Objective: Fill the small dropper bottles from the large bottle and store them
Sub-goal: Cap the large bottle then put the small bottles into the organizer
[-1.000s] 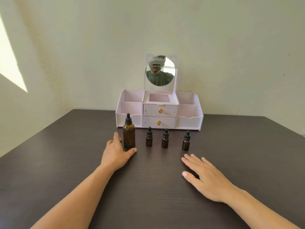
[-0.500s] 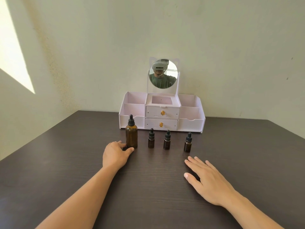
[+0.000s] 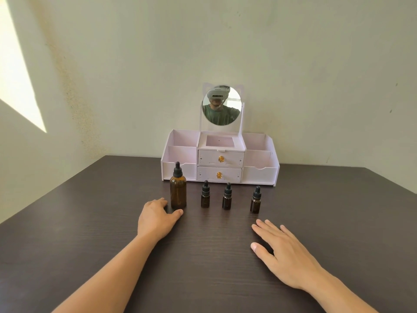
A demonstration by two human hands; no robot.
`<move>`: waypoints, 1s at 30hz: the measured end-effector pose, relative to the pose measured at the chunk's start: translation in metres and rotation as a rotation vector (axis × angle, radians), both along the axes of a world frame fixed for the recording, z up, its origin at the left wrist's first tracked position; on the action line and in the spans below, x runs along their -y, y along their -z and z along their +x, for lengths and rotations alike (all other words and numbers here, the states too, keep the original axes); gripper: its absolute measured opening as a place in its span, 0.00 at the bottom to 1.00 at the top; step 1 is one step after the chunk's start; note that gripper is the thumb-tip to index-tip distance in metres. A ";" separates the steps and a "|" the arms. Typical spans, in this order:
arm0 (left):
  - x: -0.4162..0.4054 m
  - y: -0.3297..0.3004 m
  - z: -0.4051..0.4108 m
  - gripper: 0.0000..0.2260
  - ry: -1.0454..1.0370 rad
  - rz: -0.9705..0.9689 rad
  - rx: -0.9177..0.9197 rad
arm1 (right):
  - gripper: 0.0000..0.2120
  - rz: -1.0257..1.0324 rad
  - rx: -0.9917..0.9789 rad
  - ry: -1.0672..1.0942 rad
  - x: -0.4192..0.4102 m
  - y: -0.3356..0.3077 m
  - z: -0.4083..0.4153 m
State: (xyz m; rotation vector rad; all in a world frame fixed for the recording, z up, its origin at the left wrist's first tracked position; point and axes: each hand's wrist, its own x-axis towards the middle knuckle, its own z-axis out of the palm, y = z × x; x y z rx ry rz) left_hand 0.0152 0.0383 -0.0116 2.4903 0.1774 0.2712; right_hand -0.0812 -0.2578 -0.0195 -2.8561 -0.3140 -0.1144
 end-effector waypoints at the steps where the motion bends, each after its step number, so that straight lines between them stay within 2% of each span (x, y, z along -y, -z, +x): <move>1: 0.000 0.000 -0.002 0.29 0.017 0.040 -0.001 | 0.27 0.005 0.004 0.000 0.001 0.001 0.000; 3: 0.000 0.002 -0.003 0.29 0.028 0.064 -0.002 | 0.27 0.009 0.011 0.002 0.002 0.002 -0.001; 8: -0.001 0.001 0.003 0.42 -0.045 -0.178 -0.002 | 0.29 0.025 0.026 -0.003 0.000 0.002 -0.002; 10: 0.002 -0.001 0.005 0.40 -0.052 -0.211 0.033 | 0.29 0.052 0.058 0.012 0.000 0.000 -0.003; 15: 0.007 -0.004 0.009 0.30 -0.076 -0.212 0.062 | 0.16 0.196 0.113 0.218 0.006 -0.016 0.022; 19: 0.006 -0.010 0.015 0.25 -0.093 -0.221 0.057 | 0.12 0.192 0.131 0.229 0.001 -0.016 0.033; 30: 0.022 -0.017 0.056 0.25 -0.126 -0.220 0.053 | 0.12 0.095 0.279 0.170 -0.003 0.000 0.030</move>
